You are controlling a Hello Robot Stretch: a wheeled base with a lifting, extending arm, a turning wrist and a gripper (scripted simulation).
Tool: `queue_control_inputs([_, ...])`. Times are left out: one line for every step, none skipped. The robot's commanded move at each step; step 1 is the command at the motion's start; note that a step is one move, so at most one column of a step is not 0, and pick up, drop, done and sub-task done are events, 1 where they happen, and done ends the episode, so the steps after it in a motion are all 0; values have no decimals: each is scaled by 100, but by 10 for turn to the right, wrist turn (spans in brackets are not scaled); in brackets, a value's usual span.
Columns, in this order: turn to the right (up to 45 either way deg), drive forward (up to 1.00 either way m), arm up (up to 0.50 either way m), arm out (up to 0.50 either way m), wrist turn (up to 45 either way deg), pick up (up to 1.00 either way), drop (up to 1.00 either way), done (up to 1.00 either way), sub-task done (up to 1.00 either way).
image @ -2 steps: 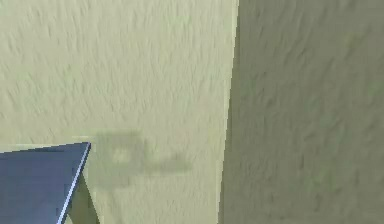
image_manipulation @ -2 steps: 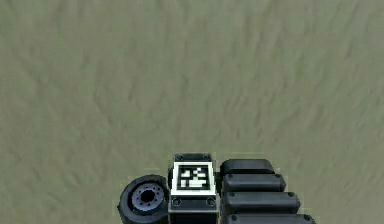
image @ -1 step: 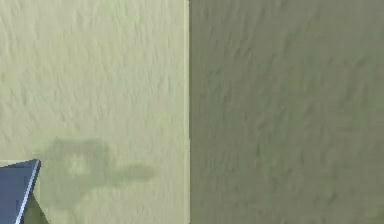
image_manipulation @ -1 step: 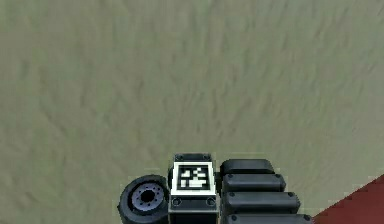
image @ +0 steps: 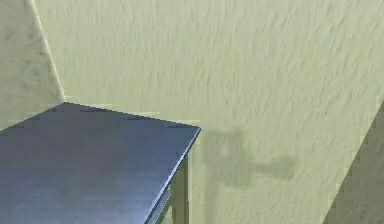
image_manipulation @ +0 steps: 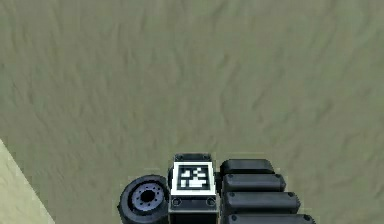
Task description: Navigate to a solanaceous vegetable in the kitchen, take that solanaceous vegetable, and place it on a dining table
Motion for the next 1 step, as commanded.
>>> queue_control_inputs([-30,0,0,0,0,0,0,0,0])
